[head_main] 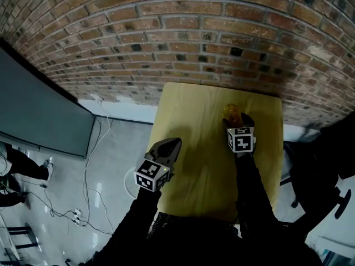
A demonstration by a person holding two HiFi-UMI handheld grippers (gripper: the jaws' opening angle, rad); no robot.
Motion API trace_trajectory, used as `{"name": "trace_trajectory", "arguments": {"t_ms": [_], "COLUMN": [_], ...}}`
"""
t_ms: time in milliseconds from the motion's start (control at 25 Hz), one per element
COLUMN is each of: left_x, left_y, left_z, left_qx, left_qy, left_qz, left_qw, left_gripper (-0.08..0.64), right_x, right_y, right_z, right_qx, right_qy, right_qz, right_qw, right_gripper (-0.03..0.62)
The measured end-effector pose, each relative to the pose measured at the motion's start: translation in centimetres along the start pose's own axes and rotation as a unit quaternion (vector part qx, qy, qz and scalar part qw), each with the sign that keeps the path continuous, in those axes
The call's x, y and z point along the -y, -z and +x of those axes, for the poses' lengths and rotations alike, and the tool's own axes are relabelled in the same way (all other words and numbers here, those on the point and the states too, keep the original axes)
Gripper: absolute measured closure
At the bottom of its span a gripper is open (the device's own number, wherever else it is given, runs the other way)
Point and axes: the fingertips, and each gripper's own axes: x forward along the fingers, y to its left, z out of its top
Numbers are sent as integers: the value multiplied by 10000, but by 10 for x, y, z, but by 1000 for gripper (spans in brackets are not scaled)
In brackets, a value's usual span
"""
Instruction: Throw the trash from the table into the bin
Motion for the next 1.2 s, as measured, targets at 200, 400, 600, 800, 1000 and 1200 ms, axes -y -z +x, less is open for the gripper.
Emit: {"name": "trace_trajectory", "arguments": {"t_ms": [200, 400, 600, 800, 1000, 1200], "left_x": [-1, -1, -3, -6, -9, -9], "left_y": [-1, -4, -8, -12, -13, -9], "left_z": [-3, -9, -18, -33, -54, -76], "left_qx": [45, 123, 264, 435, 538, 603], "left_qy": [-4, -18, -27, -13, 49, 164], "left_qz": [-12, -46, -55, -120, -114, -104], "left_qw": [10000, 9999, 9996, 9990, 9985, 9980], "left_gripper": [557, 557, 557, 557, 557, 557], "right_x": [8, 1, -15, -42, -74, -102], "right_y": [9, 6, -6, -13, -12, -10], "right_z": [-4, -17, -33, -50, -69, -90], "right_qx": [-298, -260, -92, 5, 39, 98], "right_qy": [264, 204, 139, 55, 10, 61], "right_qz": [-188, -25, -35, -115, -126, -128], "right_qw": [9990, 9995, 9999, 9999, 9999, 9999], "right_gripper": [475, 580, 581, 581, 581, 581]}}
